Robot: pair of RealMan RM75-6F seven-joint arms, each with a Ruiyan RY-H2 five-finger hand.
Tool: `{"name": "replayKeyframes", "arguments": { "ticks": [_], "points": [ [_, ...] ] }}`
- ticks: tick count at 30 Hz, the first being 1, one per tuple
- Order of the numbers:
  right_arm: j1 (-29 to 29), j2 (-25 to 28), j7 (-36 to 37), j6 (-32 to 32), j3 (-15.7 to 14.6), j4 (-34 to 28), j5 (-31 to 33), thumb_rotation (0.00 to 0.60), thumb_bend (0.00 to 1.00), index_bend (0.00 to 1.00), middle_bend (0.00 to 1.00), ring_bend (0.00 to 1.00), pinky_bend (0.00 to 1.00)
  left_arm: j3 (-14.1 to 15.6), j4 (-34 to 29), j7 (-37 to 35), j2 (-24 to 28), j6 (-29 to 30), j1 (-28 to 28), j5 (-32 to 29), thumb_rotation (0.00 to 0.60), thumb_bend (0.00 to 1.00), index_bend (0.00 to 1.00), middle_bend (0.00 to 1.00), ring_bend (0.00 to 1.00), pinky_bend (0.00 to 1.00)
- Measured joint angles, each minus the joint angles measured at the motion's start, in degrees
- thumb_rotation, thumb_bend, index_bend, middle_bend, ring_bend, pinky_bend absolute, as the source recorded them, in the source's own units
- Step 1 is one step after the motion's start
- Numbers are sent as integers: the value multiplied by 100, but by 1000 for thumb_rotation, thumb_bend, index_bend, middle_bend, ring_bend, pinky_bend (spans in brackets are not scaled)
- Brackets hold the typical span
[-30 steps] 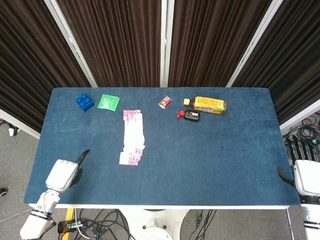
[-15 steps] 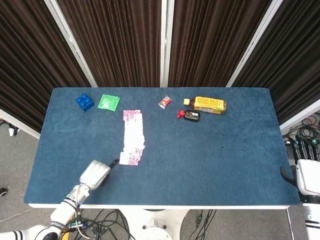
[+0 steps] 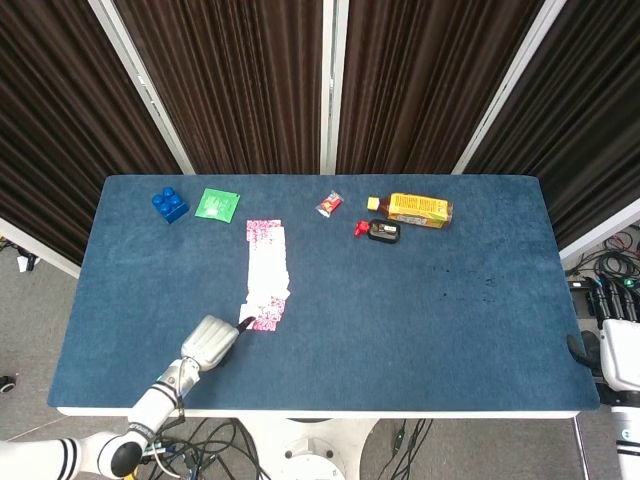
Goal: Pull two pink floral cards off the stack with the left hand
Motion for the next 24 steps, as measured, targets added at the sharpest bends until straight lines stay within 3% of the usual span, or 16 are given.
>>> {"name": "replayKeyframes", "arguments": {
  "ticks": [12,24],
  "points": [
    [32,-22,203,-105,20,183,62,600,232,0,0,0,0,60,342,245,-382,-7,-341,-446,600,592,95,884,900,929],
    [30,-40,199,-98,0,205,35,600,232,0,0,0,0,274,248,393,-120,236,-391,-889,600,593,95,883,900,929]
  ]
}}
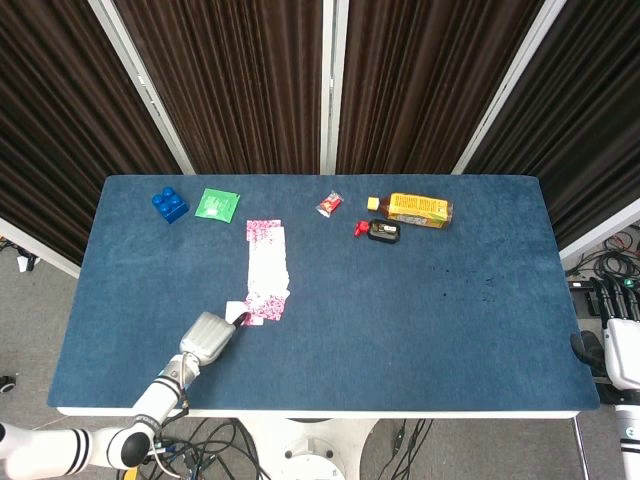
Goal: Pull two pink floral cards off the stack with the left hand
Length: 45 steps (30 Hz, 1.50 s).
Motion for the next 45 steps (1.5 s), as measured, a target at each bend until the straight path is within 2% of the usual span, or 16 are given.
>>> {"name": "replayKeyframes", "arguments": {
  "ticks": [11,22,27,35,45],
  "points": [
    [43,-40,-220,0,-15,-120,-30,600,233,0,0,0,0,120,166,-178,279,56,46,-396,600,593,95,883,900,929],
    [69,-52,-362,6,-22,-211,-25,600,233,0,0,0,0,48,497,-346,498,126,58,-788,600,594,96,883,900,928],
    [83,-63,-374,3,-16,-211,-22,600,232,0,0,0,0,27,281,-416,584,268,61,-613,600,594,96,883,900,928],
    [97,-52,-373,-6,-13,-233,-18,600,233,0,0,0,0,42,-433,-425,670,590,13,133,600,594,95,883,900,925],
    [99,-47,-269,-33,-13,-180,-2,600,233,0,0,0,0,18,-507,99,227,515,-256,-111,600,594,95,883,900,925]
  ]
}}
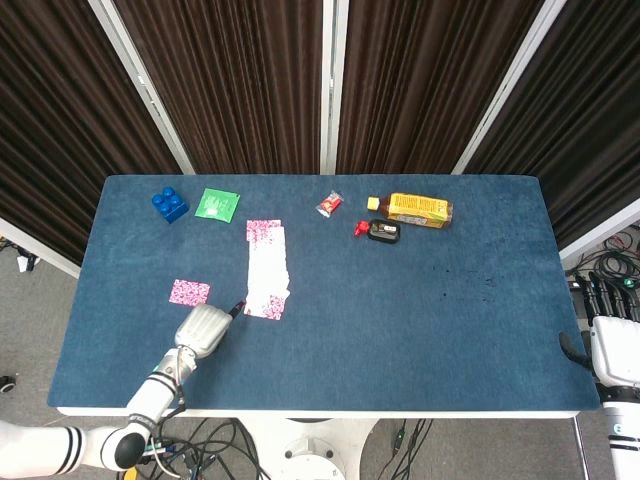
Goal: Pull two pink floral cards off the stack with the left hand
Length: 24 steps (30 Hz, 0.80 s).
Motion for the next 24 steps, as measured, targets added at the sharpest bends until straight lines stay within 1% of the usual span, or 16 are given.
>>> {"name": "replayKeyframes", "arguments": {
  "ticks": [5,11,17,21,24],
  "points": [
    [-5,8,76,-7,5,47,14,600,232,0,0,0,0,-59,184,111,-273,-99,-145,-244,600,594,95,883,900,925],
    [-20,5,177,-25,4,127,42,600,232,0,0,0,0,-104,435,154,-474,-191,-269,-436,600,594,95,883,900,925],
    [-31,9,251,-33,5,177,50,600,232,0,0,0,0,-88,690,153,-648,-290,-347,-628,600,594,95,883,900,925],
    [-39,21,279,-16,7,188,37,600,233,0,0,0,0,-14,664,239,-652,-331,-388,-762,600,594,95,882,900,924],
    [-49,26,294,0,7,189,26,600,233,0,0,0,0,26,526,302,-601,-296,-404,-820,600,594,95,882,900,925]
  ]
}}
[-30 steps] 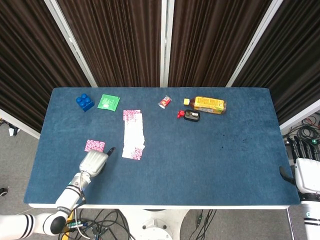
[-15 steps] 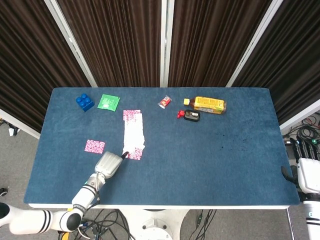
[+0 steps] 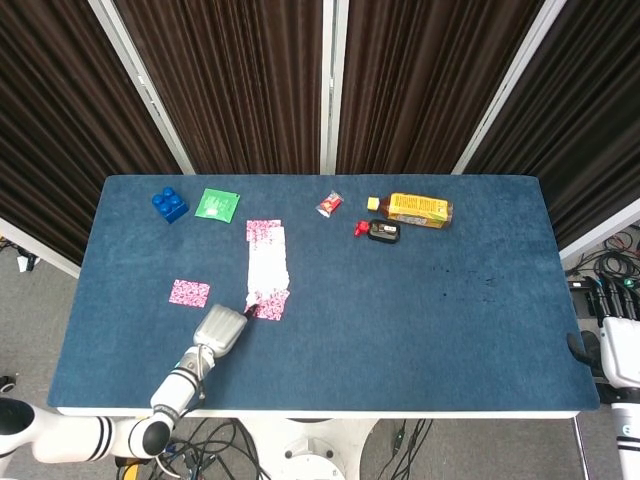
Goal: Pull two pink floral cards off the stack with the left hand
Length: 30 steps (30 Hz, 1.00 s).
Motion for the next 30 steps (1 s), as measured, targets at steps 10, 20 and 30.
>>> {"name": "replayKeyframes", "arguments": {
  "ticks": [10,20,30],
  "points": [
    [-5,-17,7,6,-25,5,-52,600,233,0,0,0,0,243,-831,192,336,410,48,88,600,594,96,882,900,925],
    [-23,-10,-9,31,-38,-15,-69,600,233,0,0,0,0,473,-1082,194,450,626,170,104,600,595,96,882,900,925],
    [1,-38,-53,-18,-43,-15,-56,600,233,0,0,0,0,415,-1108,5,511,716,199,335,600,595,96,883,900,925]
  ]
}}
